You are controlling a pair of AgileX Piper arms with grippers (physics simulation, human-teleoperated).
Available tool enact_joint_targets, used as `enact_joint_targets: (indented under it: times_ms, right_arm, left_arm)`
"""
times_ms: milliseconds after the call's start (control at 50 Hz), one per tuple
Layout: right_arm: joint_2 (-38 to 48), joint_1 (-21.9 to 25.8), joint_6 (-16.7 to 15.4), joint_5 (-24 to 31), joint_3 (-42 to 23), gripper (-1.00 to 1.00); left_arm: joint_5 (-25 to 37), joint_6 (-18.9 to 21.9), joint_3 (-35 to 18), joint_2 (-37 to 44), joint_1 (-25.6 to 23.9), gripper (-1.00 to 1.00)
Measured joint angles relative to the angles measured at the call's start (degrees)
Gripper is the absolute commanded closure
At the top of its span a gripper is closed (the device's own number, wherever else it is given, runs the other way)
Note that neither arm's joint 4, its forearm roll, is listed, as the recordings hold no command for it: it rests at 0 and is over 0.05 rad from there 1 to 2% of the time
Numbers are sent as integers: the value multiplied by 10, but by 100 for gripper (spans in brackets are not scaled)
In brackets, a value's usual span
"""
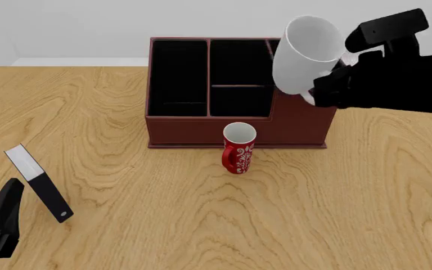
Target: Pick up the white mug and place it to the right of the caddy.
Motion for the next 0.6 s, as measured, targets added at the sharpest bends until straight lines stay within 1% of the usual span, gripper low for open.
enact_joint_targets:
  times_ms: [420, 600]
  right_arm:
    - [-104, -58, 25, 32, 42, 100]
    - [-140, -90, 28, 48, 54, 100]
  left_arm:
    - [0, 0, 0, 0, 0, -100]
    - [0, 0, 0, 0, 0, -100]
